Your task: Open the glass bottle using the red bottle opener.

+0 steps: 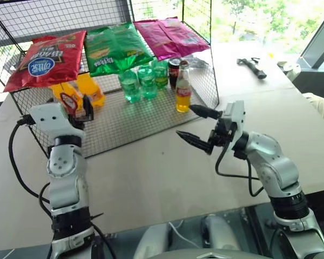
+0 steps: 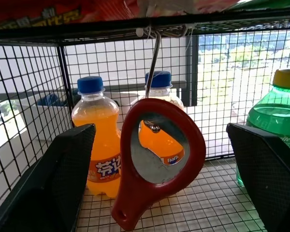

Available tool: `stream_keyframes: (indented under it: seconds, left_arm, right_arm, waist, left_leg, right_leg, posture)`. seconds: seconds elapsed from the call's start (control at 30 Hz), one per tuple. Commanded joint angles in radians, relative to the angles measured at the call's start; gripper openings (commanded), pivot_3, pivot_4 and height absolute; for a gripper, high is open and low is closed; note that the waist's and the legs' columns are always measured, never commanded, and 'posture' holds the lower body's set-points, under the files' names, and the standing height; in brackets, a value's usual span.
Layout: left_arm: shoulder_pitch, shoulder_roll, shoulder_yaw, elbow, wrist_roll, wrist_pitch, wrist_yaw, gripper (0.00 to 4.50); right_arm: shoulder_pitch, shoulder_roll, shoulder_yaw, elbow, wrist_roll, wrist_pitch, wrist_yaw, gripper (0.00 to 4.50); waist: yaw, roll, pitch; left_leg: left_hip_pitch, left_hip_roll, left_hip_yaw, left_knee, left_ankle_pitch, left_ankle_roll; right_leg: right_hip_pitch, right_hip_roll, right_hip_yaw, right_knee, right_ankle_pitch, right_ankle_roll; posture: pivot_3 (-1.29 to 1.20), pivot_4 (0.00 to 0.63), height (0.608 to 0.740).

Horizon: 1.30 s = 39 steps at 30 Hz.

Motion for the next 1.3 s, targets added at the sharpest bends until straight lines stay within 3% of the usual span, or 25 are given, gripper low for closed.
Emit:
stream_keyframes:
  seconds: [0.03, 0.57, 0.73, 0.77, 0.9, 1.2, 1.3]
  left_arm:
    - [-0.02, 0.021, 0.013, 0.001, -0.002, -0.013, -0.003, 4.5]
    - [-0.053, 0.047, 0.01, 0.1, 0.009, -0.056, -0.011, 4.5]
    - [-0.048, 0.041, 0.003, 0.108, 0.01, -0.067, -0.012, 2.3]
    - [-0.045, 0.04, 0.002, 0.108, 0.01, -0.07, -0.012, 1.56]
    - [-0.038, 0.038, 0.0, 0.109, 0.006, -0.074, -0.013, 0.02]
    - [-0.012, 0.032, 0.003, 0.072, 0.023, -0.104, 0.006, 0.02]
    - [0.005, 0.053, 0.004, 0.033, 0.147, -0.135, 0.094, 0.02]
  right_arm:
    - [-0.009, -0.006, -0.01, -0.052, 0.003, 0.001, -0.013, 4.42]
    - [-0.003, -0.01, 0.003, -0.048, -0.022, -0.017, -0.017, 4.42]
    - [0.006, -0.013, 0.005, -0.046, -0.034, -0.027, -0.012, 4.5]
    - [0.008, -0.013, 0.005, -0.046, -0.035, -0.028, -0.011, 4.5]
    - [0.013, -0.015, 0.006, -0.045, -0.039, -0.033, -0.009, 4.5]
    - [0.014, -0.012, 0.012, -0.03, -0.051, -0.05, -0.006, 4.5]
    - [0.019, -0.011, 0.014, -0.02, -0.056, -0.061, -0.003, 4.5]
  waist:
    - [0.0, 0.0, 0.0]
    - [0.0, 0.0, 0.0]
    - [0.0, 0.0, 0.0]
    - [-0.001, 0.0, 0.0]
    - [-0.001, 0.0, 0.0]
    - [-0.001, 0.0, 0.0]
    - [-0.001, 0.0, 0.0]
  left_leg:
    - [0.0, 0.0, 0.0, 0.0, 0.0, 0.0]
    - [0.0, 0.0, 0.0, 0.0, 0.0, 0.0]
    - [0.0, 0.0, 0.0, 0.0, 0.0, 0.0]
    - [0.0, 0.0, 0.0, 0.0, 0.0, 0.0]
    - [0.0, 0.0, 0.0, 0.0, 0.0, 0.0]
    - [0.0, 0.0, 0.0, 0.0, 0.0, 0.0]
    - [0.0, 0.0, 0.0, 0.0, 0.0, 0.0]
  right_leg:
    - [0.0, 0.0, 0.0, 0.0, 0.0, 0.0]
    - [0.0, 0.0, 0.0, 0.0, 0.0, 0.0]
    - [0.0, 0.0, 0.0, 0.0, 0.0, 0.0]
    - [0.0, 0.0, 0.0, 0.0, 0.0, 0.0]
    - [0.0, 0.0, 0.0, 0.0, 0.0, 0.0]
    - [0.0, 0.0, 0.0, 0.0, 0.0, 0.0]
    - [0.0, 0.0, 0.001, 0.0, 0.0, 0.0]
  posture:
    - [0.0, 0.15, 0.74]
    - [0.0, 0.15, 0.74]
    - [0.0, 0.15, 0.74]
    - [0.0, 0.15, 0.74]
    - [0.0, 0.15, 0.74]
    - [0.0, 0.15, 0.74]
    - [0.0, 0.15, 0.74]
